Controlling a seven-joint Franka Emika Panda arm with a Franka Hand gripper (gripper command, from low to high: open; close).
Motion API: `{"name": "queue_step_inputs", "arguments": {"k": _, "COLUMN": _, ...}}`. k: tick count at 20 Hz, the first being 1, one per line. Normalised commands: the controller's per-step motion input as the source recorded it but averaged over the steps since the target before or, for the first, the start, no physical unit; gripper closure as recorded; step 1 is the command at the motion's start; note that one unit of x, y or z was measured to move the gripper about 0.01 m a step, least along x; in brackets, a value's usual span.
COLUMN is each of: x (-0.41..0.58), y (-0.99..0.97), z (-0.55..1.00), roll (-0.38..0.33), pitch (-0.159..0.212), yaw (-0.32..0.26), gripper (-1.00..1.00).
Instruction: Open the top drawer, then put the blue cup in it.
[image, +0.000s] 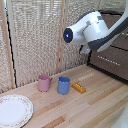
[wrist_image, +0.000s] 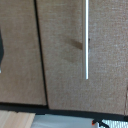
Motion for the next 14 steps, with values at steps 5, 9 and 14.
{"name": "queue_step_inputs", "arguments": {"k": 5, "x": 0.032, "y": -1.00, "z": 0.26, "roll": -0.034, "pitch": -0.008, "yaw": 0.001, "gripper": -1.00}}
{"name": "queue_step_inputs", "arguments": {"k": 9, "x": 0.090, "y": -0.95, "z": 0.19, "roll": 0.023, "pitch": 0.006, "yaw": 0.033, "gripper": -1.00}}
{"name": "queue_step_inputs", "arguments": {"k": 14, "x": 0.184, "y": -0.64, "z": 0.16, "roll": 0.076, "pitch": 0.095, "yaw": 0.076, "gripper": -1.00}}
